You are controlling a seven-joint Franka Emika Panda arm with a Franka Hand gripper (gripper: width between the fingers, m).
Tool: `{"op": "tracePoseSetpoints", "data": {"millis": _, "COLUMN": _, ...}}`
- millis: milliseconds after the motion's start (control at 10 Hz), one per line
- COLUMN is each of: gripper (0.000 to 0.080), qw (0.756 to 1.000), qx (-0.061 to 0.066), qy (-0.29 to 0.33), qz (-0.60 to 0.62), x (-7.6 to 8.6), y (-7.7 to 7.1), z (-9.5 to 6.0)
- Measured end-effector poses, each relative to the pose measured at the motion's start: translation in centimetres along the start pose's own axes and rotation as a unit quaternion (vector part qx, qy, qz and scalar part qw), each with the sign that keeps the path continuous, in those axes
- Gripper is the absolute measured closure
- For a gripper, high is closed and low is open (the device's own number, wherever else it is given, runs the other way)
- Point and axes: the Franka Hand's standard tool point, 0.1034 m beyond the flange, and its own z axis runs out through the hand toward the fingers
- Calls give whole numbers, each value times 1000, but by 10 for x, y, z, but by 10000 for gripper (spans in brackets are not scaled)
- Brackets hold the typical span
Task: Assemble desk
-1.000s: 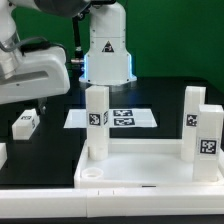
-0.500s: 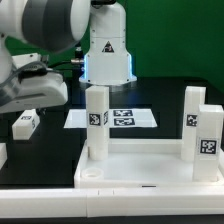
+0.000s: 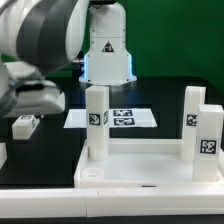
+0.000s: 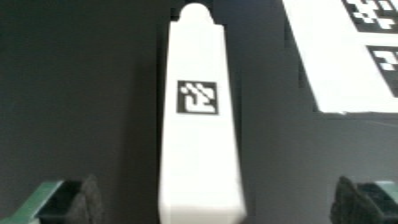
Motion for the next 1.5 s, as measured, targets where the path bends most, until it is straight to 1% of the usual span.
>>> {"op": "tracePoseSetpoints", "data": {"millis": 100, "gripper": 150, "qw": 1000, "qx": 0, "qy": -8, "qz": 5, "x": 1, "y": 0, "z": 9}}
{"op": "tracePoseSetpoints", "data": {"millis": 200, "gripper": 150, "qw": 1000, "qx": 4, "qy": -17, "qz": 11, "x": 0, "y": 0, "z": 19}}
{"op": "tracePoseSetpoints", "data": {"millis": 300, "gripper": 150, "qw": 1000, "qx": 4, "qy": -19, "qz": 13, "x": 1, "y": 3, "z": 23}}
{"op": "tracePoseSetpoints", "data": {"millis": 400, "gripper": 150, "qw": 1000, "qx": 1, "qy": -16, "qz": 12, "x": 3, "y": 1, "z": 23}}
{"op": "tracePoseSetpoints", "data": {"millis": 500, "gripper": 266, "qw": 1000, "qx": 1, "qy": -16, "qz": 13, "x": 3, "y": 2, "z": 23}}
{"op": "tracePoseSetpoints", "data": {"millis": 600, "gripper": 403, "qw": 1000, "qx": 2, "qy": -16, "qz": 13, "x": 3, "y": 3, "z": 24}}
{"op": "tracePoseSetpoints", "data": {"millis": 700, "gripper": 403, "qw": 1000, "qx": 2, "qy": -16, "qz": 13, "x": 2, "y": 3, "z": 24}}
{"op": "tracePoseSetpoints", "data": {"millis": 800, "gripper": 515, "qw": 1000, "qx": 2, "qy": -16, "qz": 13, "x": 2, "y": 3, "z": 24}}
{"op": "tracePoseSetpoints", "data": {"millis": 900, "gripper": 515, "qw": 1000, "qx": 2, "qy": -15, "qz": 13, "x": 2, "y": 3, "z": 23}}
{"op": "tracePoseSetpoints", "data": {"millis": 1000, "gripper": 515, "qw": 1000, "qx": 1, "qy": -11, "qz": 8, "x": -3, "y": -4, "z": 8}}
{"op": "tracePoseSetpoints", "data": {"millis": 1100, "gripper": 515, "qw": 1000, "qx": 6, "qy": -4, "qz": -2, "x": -15, "y": -16, "z": -17}}
{"op": "tracePoseSetpoints", "data": {"millis": 1200, "gripper": 515, "qw": 998, "qx": 6, "qy": 41, "qz": -37, "x": -21, "y": -25, "z": -47}}
{"op": "tracePoseSetpoints", "data": {"millis": 1300, "gripper": 515, "qw": 992, "qx": -8, "qy": 111, "qz": -61, "x": -22, "y": -23, "z": -68}}
{"op": "tracePoseSetpoints", "data": {"millis": 1400, "gripper": 515, "qw": 985, "qx": -17, "qy": 161, "qz": -59, "x": -22, "y": -17, "z": -57}}
{"op": "tracePoseSetpoints", "data": {"millis": 1500, "gripper": 515, "qw": 983, "qx": -12, "qy": 173, "qz": -57, "x": -28, "y": -17, "z": -51}}
